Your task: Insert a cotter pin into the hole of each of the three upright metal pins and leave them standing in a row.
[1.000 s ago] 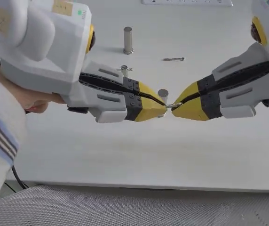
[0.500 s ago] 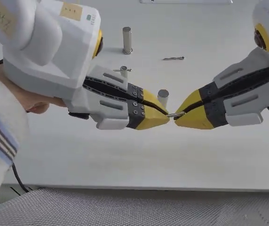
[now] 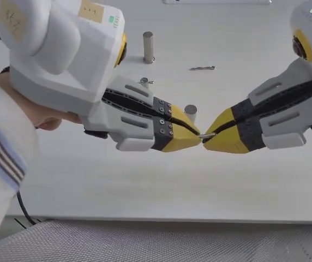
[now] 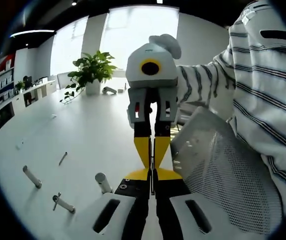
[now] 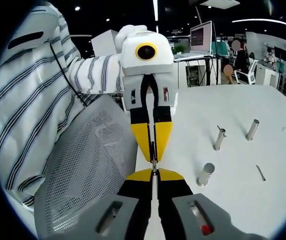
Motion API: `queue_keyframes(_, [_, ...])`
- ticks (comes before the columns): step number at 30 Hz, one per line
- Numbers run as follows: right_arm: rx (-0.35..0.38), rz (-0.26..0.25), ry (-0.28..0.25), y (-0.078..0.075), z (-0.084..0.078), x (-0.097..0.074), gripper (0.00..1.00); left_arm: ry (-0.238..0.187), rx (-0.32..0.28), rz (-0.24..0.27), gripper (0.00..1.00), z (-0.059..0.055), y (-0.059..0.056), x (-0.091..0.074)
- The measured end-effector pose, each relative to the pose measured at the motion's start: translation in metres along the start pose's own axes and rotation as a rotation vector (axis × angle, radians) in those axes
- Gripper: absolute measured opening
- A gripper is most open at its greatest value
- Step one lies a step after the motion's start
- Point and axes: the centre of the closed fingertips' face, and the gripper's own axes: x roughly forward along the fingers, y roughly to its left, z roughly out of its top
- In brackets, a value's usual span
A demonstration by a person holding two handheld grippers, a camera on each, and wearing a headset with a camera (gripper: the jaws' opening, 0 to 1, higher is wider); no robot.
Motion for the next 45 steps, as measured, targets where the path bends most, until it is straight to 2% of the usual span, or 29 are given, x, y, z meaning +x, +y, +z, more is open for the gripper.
queue_keyframes(5, [-0.037,-0.009,0.007,-0.001,-0.001,-0.001,0.00,0.000,-0.008,-0.001,0.00,0.000,0.002,0.001])
queue_keyframes(9, [-0.026,-0.027,-0.008,-0.005,-0.001,-0.002,0.00,-0.017,-0.009,0.027,0.00,0.002,0.008,0.003])
queue_keyframes(11, [-0.021,-0.043,-0.010,-0.008,-0.002,-0.004,0.00,-0.029,-0.015,0.064,0.02,0.005,0.015,0.002])
queue_keyframes(14, [-0.015,-0.061,-0.004,-0.012,-0.008,-0.007,0.00,-0.030,0.002,0.127,0.16,0.005,0.029,0.002])
queue_keyframes(16, [-0.011,-0.073,-0.006,-0.015,-0.010,-0.009,0.00,-0.022,-0.013,0.164,0.29,0.001,0.038,0.001])
queue_keyframes(18, [-0.008,-0.093,-0.011,-0.020,-0.011,-0.012,0.00,-0.019,-0.024,0.187,0.35,-0.001,0.046,0.000])
queue_keyframes(20, [-0.003,-0.104,-0.014,-0.025,-0.013,-0.014,0.00,-0.011,-0.023,0.212,0.35,-0.004,0.053,0.000])
queue_keyframes(24, [0.011,-0.133,-0.009,-0.036,-0.021,-0.018,0.00,0.016,-0.030,0.231,0.32,-0.011,0.062,0.003])
queue_keyframes(26, [0.020,-0.147,-0.007,-0.044,-0.025,-0.019,0.00,0.030,-0.032,0.232,0.32,-0.014,0.063,0.004])
queue_keyframes(29, [0.028,-0.166,-0.002,-0.051,-0.030,-0.020,0.00,0.098,-0.066,0.220,0.31,-0.028,0.060,0.003])
queue_keyframes(30, [0.028,-0.176,0.002,-0.054,-0.032,-0.021,0.00,0.104,-0.060,0.221,0.30,-0.029,0.060,0.001])
queue_keyframes(31, [0.025,-0.185,0.008,-0.057,-0.035,-0.021,0.00,0.105,-0.077,0.231,0.30,-0.036,0.069,0.005])
queue_keyframes(32, [0.028,-0.187,0.010,-0.058,-0.036,-0.021,0.00,0.108,-0.076,0.237,0.30,-0.038,0.072,0.005])
queue_keyframes(33, [0.033,-0.196,0.011,-0.061,-0.038,-0.021,0.00,0.097,-0.022,0.226,0.29,-0.031,0.075,0.012])
queue_keyframes(36, [0.050,-0.210,0.011,-0.068,-0.043,-0.021,0.00,0.073,-0.033,0.241,0.26,-0.029,0.080,0.015])
queue_keyframes(37, [0.053,-0.211,0.012,-0.069,-0.044,-0.021,0.00,0.100,-0.094,0.229,0.23,-0.037,0.078,0.016])
queue_keyframes(38, [0.055,-0.211,0.013,-0.070,-0.045,-0.021,0.00,0.098,-0.080,0.238,0.22,-0.037,0.084,0.017])
queue_keyframes(40, [0.061,-0.216,0.015,-0.073,-0.048,-0.021,0.00,0.116,-0.072,0.246,0.20,-0.039,0.087,0.019])
queue_keyframes(43, [0.066,-0.218,0.019,-0.075,-0.051,-0.021,0.00,0.154,-0.043,0.235,0.21,-0.039,0.081,0.026])
queue_keyframes(45, [0.070,-0.219,0.018,-0.077,-0.052,-0.020,0.00,0.153,-0.045,0.230,0.20,-0.040,0.081,0.028])
